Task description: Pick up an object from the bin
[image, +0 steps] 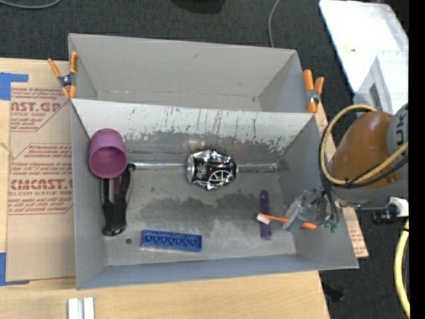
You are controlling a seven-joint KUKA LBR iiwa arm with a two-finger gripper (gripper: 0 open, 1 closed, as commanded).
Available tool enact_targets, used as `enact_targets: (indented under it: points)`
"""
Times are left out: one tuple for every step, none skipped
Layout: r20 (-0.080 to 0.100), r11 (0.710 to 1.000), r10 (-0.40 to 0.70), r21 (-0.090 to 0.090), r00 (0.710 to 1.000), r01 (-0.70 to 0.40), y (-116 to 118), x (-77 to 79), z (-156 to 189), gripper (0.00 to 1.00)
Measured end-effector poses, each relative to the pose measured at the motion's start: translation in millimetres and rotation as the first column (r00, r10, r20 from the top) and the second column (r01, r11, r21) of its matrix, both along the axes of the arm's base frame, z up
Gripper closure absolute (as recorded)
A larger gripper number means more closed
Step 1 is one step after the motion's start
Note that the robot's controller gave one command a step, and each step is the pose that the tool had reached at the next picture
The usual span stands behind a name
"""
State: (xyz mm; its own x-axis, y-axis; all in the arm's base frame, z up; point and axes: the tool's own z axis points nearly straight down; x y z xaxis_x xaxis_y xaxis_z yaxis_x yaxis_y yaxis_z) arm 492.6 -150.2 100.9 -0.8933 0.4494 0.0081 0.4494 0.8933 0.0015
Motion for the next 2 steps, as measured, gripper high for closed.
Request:
enact_targets:
  points:
    - [0.011, 1.0, 0.0, -0.004, 1.0, 0.0, -1.2, 3.0, 37.6, 1.0]
    - [0.009, 1.0, 0.0, -0.003, 1.0, 0.0, -0.7, 2.5, 55.9, 1.0]
